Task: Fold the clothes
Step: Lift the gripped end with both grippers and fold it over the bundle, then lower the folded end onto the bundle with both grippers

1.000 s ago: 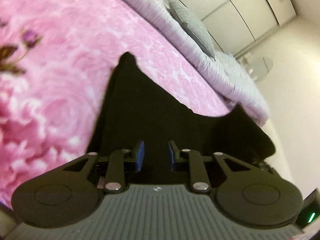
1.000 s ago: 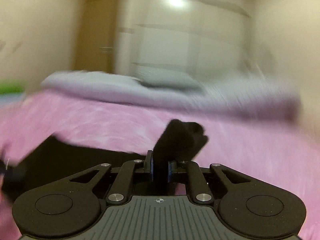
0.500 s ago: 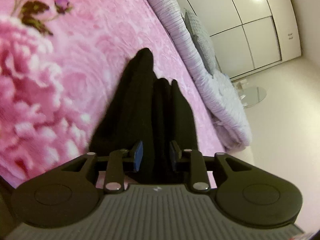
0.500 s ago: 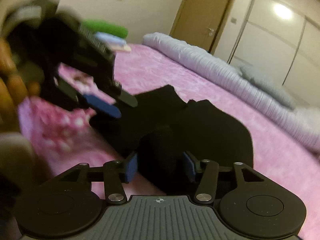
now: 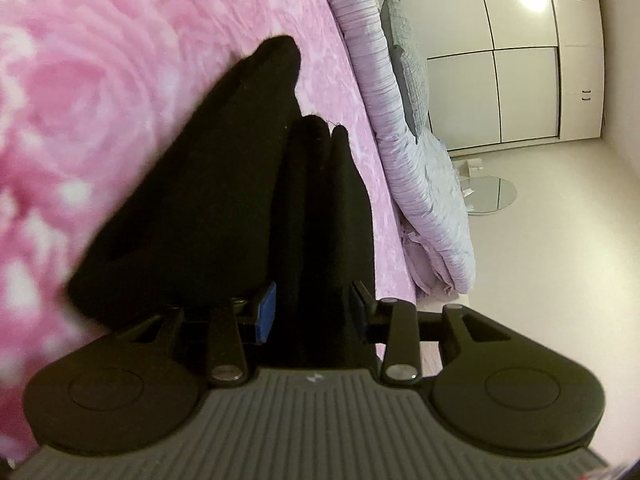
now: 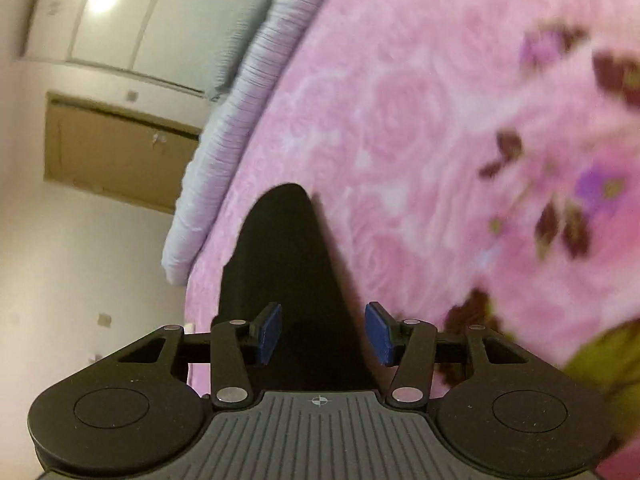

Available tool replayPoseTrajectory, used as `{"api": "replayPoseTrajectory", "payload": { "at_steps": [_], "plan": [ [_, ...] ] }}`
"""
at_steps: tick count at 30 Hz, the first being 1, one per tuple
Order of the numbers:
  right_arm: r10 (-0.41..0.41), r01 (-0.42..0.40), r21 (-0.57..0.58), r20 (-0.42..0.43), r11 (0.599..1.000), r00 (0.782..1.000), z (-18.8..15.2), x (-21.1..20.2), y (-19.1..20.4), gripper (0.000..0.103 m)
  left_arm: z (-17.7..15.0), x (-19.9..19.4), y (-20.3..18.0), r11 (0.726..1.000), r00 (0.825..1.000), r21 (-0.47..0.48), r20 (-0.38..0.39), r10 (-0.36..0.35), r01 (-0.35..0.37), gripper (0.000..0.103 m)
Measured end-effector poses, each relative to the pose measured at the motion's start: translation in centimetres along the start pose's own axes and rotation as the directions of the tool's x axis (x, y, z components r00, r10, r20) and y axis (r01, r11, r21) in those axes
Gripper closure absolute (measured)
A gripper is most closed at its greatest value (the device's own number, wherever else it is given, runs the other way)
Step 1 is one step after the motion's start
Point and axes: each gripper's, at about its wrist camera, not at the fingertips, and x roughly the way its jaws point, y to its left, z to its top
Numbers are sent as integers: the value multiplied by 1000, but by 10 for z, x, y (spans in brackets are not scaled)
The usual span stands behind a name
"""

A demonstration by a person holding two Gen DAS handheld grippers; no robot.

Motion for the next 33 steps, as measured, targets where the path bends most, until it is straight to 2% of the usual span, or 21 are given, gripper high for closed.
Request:
{"api": "replayPoseTrajectory", "payload": {
  "at_steps": [4,6,7,9,12,15,18,21,23,27,29,30,31,33],
  "plan": [
    [22,-22,49,-12,999,1000,6,15,-5,52,7,12,-5,999,1000,35,-6,11,-11,70],
    [20,-19,51,-19,999,1000,5,19,-3,52,10,14,-11,997,1000,75,-10,-12,13,73],
    [16,-15,50,-25,999,1000,6,21,-2,52,11,14,-15,994,1000,108,-12,-23,24,85],
    [-9,8,-19,-34,1000,999,7,24,5,52,13,10,-32,975,1000,222,6,-13,11,88],
    [-77,66,-242,-39,968,996,-1,25,35,52,16,-3,-53,931,999,364,48,-5,-13,89],
    [-142,106,-477,-40,873,989,-18,31,74,52,20,-28,-56,901,996,433,87,-7,-31,89],
    [-176,101,-627,-58,773,983,-42,47,99,52,25,-49,-42,887,990,452,140,31,-92,89],
    [-208,96,-728,-65,678,976,-65,63,118,52,33,-58,-22,906,989,412,145,37,-94,89],
    [-238,120,-776,-39,619,970,-82,72,122,52,37,-55,-15,917,989,387,137,48,-98,89],
    [-288,160,-875,25,456,957,-104,81,126,52,31,-62,-10,910,987,398,147,61,-115,89],
    [-301,159,-908,38,389,953,-110,88,122,52,26,-61,-2,914,984,379,153,89,-142,88],
    [-301,154,-917,39,368,953,-112,87,120,51,24,-58,4,914,981,369,155,117,-168,88],
    [-293,143,-919,31,369,956,-112,87,117,48,23,-57,8,913,979,367,157,126,-177,86],
    [-283,123,-910,7,397,959,-104,90,113,46,24,-59,6,917,980,358,152,129,-176,86]
  ]
}}
